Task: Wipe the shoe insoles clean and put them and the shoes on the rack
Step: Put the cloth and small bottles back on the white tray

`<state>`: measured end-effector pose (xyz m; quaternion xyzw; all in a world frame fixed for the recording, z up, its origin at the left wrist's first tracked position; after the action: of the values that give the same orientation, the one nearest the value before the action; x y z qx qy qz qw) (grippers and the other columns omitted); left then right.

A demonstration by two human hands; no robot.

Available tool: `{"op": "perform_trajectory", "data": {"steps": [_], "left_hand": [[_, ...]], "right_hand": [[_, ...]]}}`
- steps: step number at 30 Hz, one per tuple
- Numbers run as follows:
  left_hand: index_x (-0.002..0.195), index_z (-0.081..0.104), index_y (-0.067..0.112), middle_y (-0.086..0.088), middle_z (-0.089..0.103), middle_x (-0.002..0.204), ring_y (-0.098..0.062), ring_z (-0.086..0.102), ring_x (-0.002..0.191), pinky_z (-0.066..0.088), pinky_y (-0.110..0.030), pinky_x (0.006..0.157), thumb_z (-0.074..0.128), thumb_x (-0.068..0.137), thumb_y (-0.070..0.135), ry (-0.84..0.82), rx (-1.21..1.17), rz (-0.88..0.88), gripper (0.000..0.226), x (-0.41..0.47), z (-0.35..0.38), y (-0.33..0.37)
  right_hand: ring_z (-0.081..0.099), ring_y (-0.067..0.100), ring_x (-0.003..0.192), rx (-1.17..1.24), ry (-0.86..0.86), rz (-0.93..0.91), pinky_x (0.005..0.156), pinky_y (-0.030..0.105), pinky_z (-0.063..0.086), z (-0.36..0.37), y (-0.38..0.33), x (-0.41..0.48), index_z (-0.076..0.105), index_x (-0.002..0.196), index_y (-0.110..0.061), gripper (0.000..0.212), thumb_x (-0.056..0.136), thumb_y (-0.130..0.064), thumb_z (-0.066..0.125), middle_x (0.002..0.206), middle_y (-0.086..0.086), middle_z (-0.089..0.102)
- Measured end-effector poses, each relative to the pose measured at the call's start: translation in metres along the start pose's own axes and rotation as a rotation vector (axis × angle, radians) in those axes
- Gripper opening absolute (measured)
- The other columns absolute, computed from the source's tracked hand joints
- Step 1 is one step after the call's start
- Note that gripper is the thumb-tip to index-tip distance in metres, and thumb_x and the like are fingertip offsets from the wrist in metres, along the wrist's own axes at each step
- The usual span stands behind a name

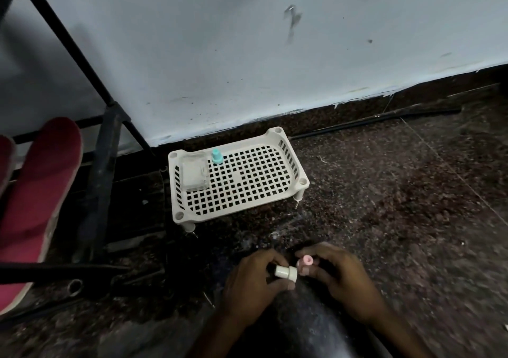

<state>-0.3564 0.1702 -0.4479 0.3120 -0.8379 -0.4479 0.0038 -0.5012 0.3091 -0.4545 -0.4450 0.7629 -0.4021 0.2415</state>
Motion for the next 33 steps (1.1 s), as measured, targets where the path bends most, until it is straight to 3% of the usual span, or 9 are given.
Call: {"op": "perform_trajectory", "data": {"steps": [4, 7, 11, 14, 16, 20, 25, 30, 33], "left_hand": [[0.083, 0.065, 0.030, 0.019, 0.070, 0.082, 0.001, 0.064, 0.066, 0.050, -0.017, 0.063, 0.089, 0.064, 0.023, 0.173, -0.163, -0.008, 0.031, 0.006, -0.035, 0.006], [0.085, 0.065, 0.028, 0.016, 0.071, 0.084, -0.001, 0.064, 0.069, 0.050, -0.016, 0.062, 0.088, 0.066, 0.016, 0.315, -0.207, 0.017, 0.032, 0.014, -0.070, 0.008], [0.089, 0.063, 0.028, 0.010, 0.068, 0.094, 0.002, 0.062, 0.071, 0.049, -0.013, 0.063, 0.086, 0.069, 0.015, 0.506, -0.148, -0.021, 0.033, 0.029, -0.101, -0.004], [0.089, 0.060, 0.027, 0.010, 0.064, 0.096, -0.009, 0.062, 0.083, 0.055, -0.034, 0.074, 0.084, 0.068, 0.015, 0.629, -0.075, -0.061, 0.034, 0.036, -0.105, -0.011], [0.090, 0.062, 0.024, 0.009, 0.062, 0.097, -0.014, 0.061, 0.089, 0.053, -0.038, 0.079, 0.083, 0.068, 0.014, 0.681, -0.052, -0.091, 0.033, 0.037, -0.106, -0.011], [0.092, 0.062, 0.022, 0.007, 0.061, 0.100, -0.014, 0.059, 0.093, 0.050, -0.033, 0.081, 0.083, 0.069, 0.014, 0.705, -0.027, -0.126, 0.032, 0.039, -0.109, -0.014], [0.092, 0.060, 0.023, 0.007, 0.061, 0.102, -0.008, 0.055, 0.087, 0.040, -0.021, 0.075, 0.083, 0.069, 0.013, 0.709, 0.009, -0.134, 0.034, 0.041, -0.113, -0.016], [0.090, 0.061, 0.022, 0.008, 0.061, 0.099, -0.012, 0.057, 0.089, 0.044, -0.026, 0.075, 0.084, 0.068, 0.015, 0.726, 0.027, -0.122, 0.032, 0.042, -0.115, -0.015], [0.090, 0.060, 0.023, 0.010, 0.059, 0.097, -0.011, 0.056, 0.087, 0.039, -0.023, 0.070, 0.083, 0.069, 0.014, 0.737, 0.039, -0.114, 0.032, 0.041, -0.117, -0.013]], "right_hand": [[0.068, 0.001, 0.079, 0.076, 0.201, 0.025, 0.075, 0.019, 0.052, -0.014, -0.032, 0.027, 0.071, 0.103, -0.027, 0.023, 0.082, -0.022, 0.078, 0.090, -0.018, 0.073], [0.068, -0.001, 0.078, 0.106, 0.238, -0.043, 0.071, 0.013, 0.050, -0.016, -0.062, 0.071, 0.070, 0.100, -0.024, 0.018, 0.083, -0.023, 0.077, 0.087, -0.015, 0.073], [0.066, 0.003, 0.079, 0.064, 0.259, -0.197, 0.069, 0.018, 0.053, -0.001, -0.083, 0.141, 0.070, 0.095, -0.019, 0.012, 0.086, -0.024, 0.075, 0.094, -0.009, 0.068], [0.065, 0.005, 0.081, 0.021, 0.239, -0.252, 0.073, 0.023, 0.056, 0.021, -0.085, 0.184, 0.070, 0.097, -0.016, 0.013, 0.085, -0.021, 0.075, 0.096, -0.003, 0.065], [0.064, 0.008, 0.082, -0.035, 0.195, -0.267, 0.076, 0.030, 0.055, 0.039, -0.083, 0.205, 0.070, 0.098, -0.015, 0.013, 0.087, -0.022, 0.072, 0.094, -0.001, 0.066], [0.065, 0.013, 0.085, -0.090, 0.142, -0.260, 0.077, 0.042, 0.054, 0.067, -0.071, 0.222, 0.064, 0.105, -0.015, 0.014, 0.093, -0.022, 0.063, 0.097, 0.000, 0.069], [0.063, 0.006, 0.081, -0.078, 0.149, -0.224, 0.075, 0.037, 0.053, 0.081, -0.067, 0.226, 0.058, 0.106, -0.016, 0.013, 0.094, -0.020, 0.061, 0.091, -0.005, 0.067], [0.054, 0.009, 0.073, -0.093, 0.169, -0.240, 0.067, 0.036, 0.048, 0.093, -0.077, 0.234, 0.051, 0.088, -0.021, 0.012, 0.093, -0.019, 0.062, 0.082, -0.007, 0.059], [0.061, 0.009, 0.076, -0.066, 0.197, -0.240, 0.068, 0.039, 0.053, 0.094, -0.077, 0.233, 0.051, 0.089, -0.022, 0.010, 0.095, -0.022, 0.059, 0.083, -0.008, 0.063]]}}
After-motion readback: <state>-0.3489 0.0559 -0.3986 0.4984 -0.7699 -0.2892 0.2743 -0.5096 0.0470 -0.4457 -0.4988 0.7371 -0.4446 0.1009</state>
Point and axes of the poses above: each hand's wrist, its own x-axis towards the middle knuckle, its own z-axis out of the palm, y = z × x, the point moved 1 cm from there along x, towards the middle knuckle
